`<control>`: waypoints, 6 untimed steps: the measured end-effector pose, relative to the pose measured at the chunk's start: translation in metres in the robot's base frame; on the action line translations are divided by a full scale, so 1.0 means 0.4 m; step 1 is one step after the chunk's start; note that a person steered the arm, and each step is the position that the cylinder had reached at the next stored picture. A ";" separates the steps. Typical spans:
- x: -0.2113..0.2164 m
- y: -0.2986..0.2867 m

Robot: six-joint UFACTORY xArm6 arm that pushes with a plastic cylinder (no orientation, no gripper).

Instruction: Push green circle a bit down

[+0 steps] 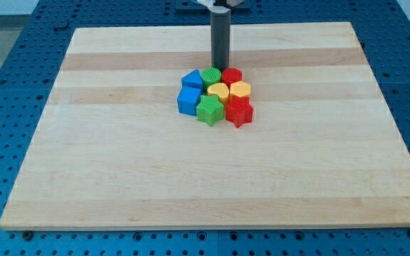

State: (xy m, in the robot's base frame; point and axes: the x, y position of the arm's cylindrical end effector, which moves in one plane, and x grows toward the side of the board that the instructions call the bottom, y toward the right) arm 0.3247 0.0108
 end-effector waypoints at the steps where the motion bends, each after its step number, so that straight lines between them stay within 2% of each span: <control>1: 0.001 0.000; 6: 0.010 -0.051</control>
